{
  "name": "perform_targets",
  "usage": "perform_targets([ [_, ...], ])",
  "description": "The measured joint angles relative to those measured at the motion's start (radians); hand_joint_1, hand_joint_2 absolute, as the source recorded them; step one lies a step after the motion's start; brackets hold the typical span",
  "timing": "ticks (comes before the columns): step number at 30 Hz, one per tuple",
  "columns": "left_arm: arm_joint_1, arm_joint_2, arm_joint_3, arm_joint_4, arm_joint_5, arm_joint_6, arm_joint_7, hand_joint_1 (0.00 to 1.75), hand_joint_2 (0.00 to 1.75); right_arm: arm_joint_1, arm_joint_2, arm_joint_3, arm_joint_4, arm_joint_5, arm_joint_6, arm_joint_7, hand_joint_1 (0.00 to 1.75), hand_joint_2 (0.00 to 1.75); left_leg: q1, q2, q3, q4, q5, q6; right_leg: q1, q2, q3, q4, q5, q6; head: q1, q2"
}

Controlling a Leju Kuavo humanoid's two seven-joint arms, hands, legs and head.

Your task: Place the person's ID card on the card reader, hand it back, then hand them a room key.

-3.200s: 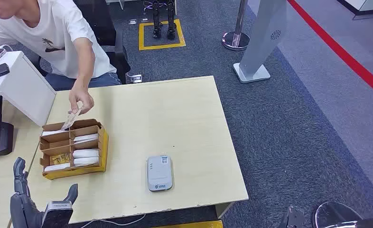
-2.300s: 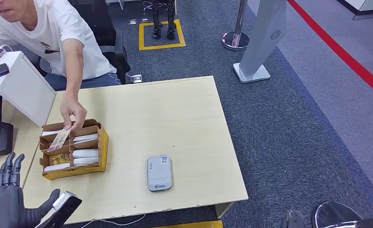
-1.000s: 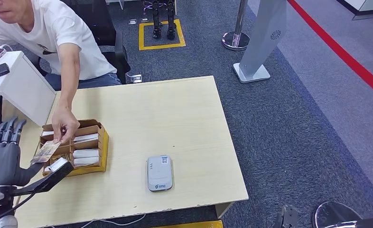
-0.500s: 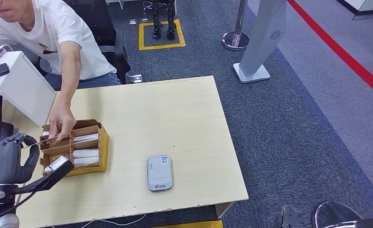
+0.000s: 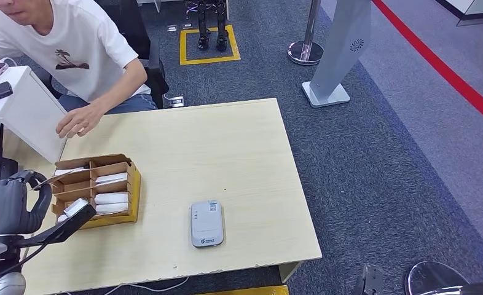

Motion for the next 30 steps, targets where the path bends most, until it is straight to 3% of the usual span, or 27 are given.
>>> perform_targets([
  [12,-0.177,-0.04,-0.131,0.158,0.016,-0.012,-0.031,1.75,1.75,-0.028,0.002,0.041,0.002,0.017,0.0,0.021,0.0,0.0,0.0,0.0,0.0,0.0,0.001,0.001,0.0,0.0,0.0,0.0,0.002,0.0,0.0,0.0],
  [20,-0.237,-0.079,-0.187,0.225,0.023,-0.006,-0.036,1.75,1.75,-0.034,0.003,0.059,0.006,0.017,0.0,0.027,0.0,0.0,0.0,0.0,0.0,0.001,0.001,0.001,0.0,0.0,0.0,0.0,0.002,0.0,0.0,0.0],
  [30,-0.307,-0.182,-0.306,0.317,0.05,0.023,-0.064,1.75,1.75,-0.049,0.004,0.091,0.007,0.019,-0.003,0.037,0.0,0.0,-0.001,0.0,0.0,0.001,0.001,0.001,0.0,0.0,0.0,0.0,0.002,0.001,0.0,0.0],
])
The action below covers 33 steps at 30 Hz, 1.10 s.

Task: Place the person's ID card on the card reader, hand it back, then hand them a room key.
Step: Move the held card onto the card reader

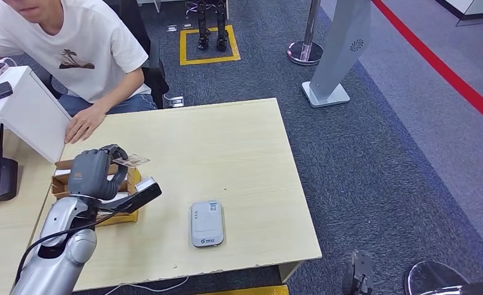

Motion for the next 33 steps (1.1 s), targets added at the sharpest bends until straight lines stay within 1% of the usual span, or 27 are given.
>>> perform_targets([
  [5,-0.005,-0.044,-0.051,0.031,0.012,0.02,-0.003,1.75,1.75,-0.003,0.0,0.014,0.002,-0.003,-0.002,0.002,0.0,0.0,0.0,0.0,0.0,0.0,0.0,0.0,0.0,0.0,0.0,0.0,0.0,0.0,0.0,0.0],
  [11,0.015,-0.072,-0.091,0.048,0.012,0.057,-0.005,1.75,1.75,-0.002,0.0,0.023,0.002,-0.014,-0.01,0.003,0.0,0.0,0.0,0.0,0.0,0.0,0.0,0.0,0.0,0.0,0.0,0.0,0.0,0.0,0.0,0.0],
  [17,0.07,-0.079,-0.105,0.048,0.012,0.082,-0.005,1.75,1.75,0.0,0.0,0.023,0.002,-0.023,-0.013,0.001,0.0,0.0,0.0,0.0,0.0,0.0,0.0,0.0,0.0,0.0,0.0,0.0,0.0,0.0,0.0,0.0],
  [24,0.107,-0.08,-0.106,0.041,0.014,0.099,-0.002,1.75,1.75,0.002,0.0,0.023,0.003,-0.031,-0.014,-0.001,0.0,0.0,0.0,0.0,0.0,0.0,0.0,0.0,0.0,0.0,0.0,0.0,0.0,0.0,0.0,0.0],
  [29,0.185,-0.08,-0.104,0.006,0.02,0.153,-0.002,1.75,1.75,0.01,0.0,0.023,0.002,-0.046,-0.015,-0.009,0.0,0.0,0.0,0.0,0.0,0.0,0.0,0.0,0.0,0.0,0.0,0.0,0.0,0.0,0.0,0.0],
  [33,0.237,-0.085,-0.095,-0.027,0.022,0.172,-0.016,1.75,1.75,0.015,0.0,0.023,0.002,-0.052,-0.015,-0.011,0.0,0.0,0.0,0.0,-0.001,0.0,-0.001,0.0,0.0,0.0,0.0,0.0,-0.001,0.0,0.0,0.0],
])
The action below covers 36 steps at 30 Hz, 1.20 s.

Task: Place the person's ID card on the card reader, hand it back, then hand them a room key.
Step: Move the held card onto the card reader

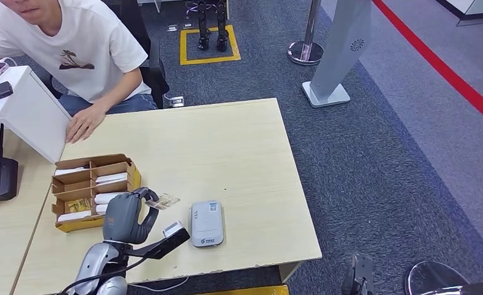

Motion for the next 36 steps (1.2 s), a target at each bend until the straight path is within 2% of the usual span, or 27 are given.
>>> perform_targets([
  [16,0.035,-0.018,0.003,-0.039,-0.003,0.003,-0.023,1.75,1.75,0.004,0.0,0.0,0.0,-0.003,0.001,-0.006,0.0,0.0,0.0,0.0,0.0,0.0,0.001,0.0,0.0,0.0,0.0,0.0,0.0,0.0,0.0,0.0],
  [30,0.102,-0.029,0.02,-0.043,0.017,0.008,-0.017,1.75,1.75,0.014,0.0,0.0,0.0,-0.013,0.0,-0.011,0.0,0.0,0.0,0.0,0.0,0.0,0.001,0.0,0.0,0.0,0.0,0.0,0.0,0.0,0.0,0.0],
  [36,0.113,-0.052,0.041,-0.038,0.034,0.034,-0.026,1.75,1.75,0.013,0.0,0.001,0.002,-0.006,0.001,-0.005,0.0,0.0,0.0,0.0,0.0,0.0,0.001,0.0,0.0,-0.001,0.0,0.0,0.0,0.0,0.0,0.0],
])
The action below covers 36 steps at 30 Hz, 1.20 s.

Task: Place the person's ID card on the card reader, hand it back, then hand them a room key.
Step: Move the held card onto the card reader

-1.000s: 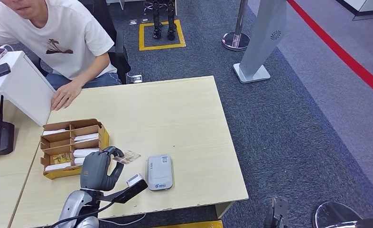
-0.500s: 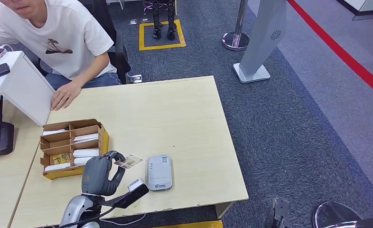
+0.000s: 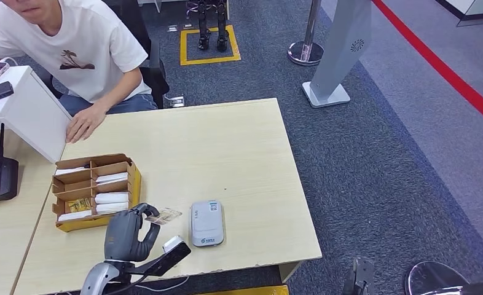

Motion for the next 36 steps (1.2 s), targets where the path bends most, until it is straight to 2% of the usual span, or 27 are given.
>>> perform_targets([
  [5,-0.038,-0.02,0.015,0.037,0.026,0.002,-0.015,1.75,1.75,-0.006,0.002,0.012,0.0,0.012,0.001,0.013,0.0,0.0,0.0,0.0,0.0,0.0,0.0,0.0,0.0,0.0,0.0,0.0,0.0,0.0,0.0,0.0],
  [16,-0.224,-0.088,0.027,0.226,0.068,-0.042,-0.045,1.75,1.75,-0.037,0.007,0.064,0.0,0.024,0.0,0.038,0.0,0.0,0.0,-0.001,0.0,0.0,0.002,0.001,0.0,-0.001,0.0,0.0,0.002,0.0,0.0,0.0],
  [28,-0.287,-0.163,-0.026,0.33,0.126,-0.086,-0.087,1.75,1.75,-0.047,0.009,0.099,0.0,0.014,-0.004,0.047,0.0,0.0,0.0,0.0,0.0,0.0,0.002,0.001,0.0,-0.001,0.0,0.0,0.001,0.0,0.0,0.0],
  [36,-0.286,-0.183,-0.101,0.34,0.181,-0.122,-0.115,1.75,1.75,-0.048,0.011,0.107,0.001,-0.004,-0.008,0.046,0.0,0.0,0.0,-0.001,0.0,0.0,0.002,0.001,0.0,-0.001,0.0,0.0,0.001,0.0,0.0,0.0],
])
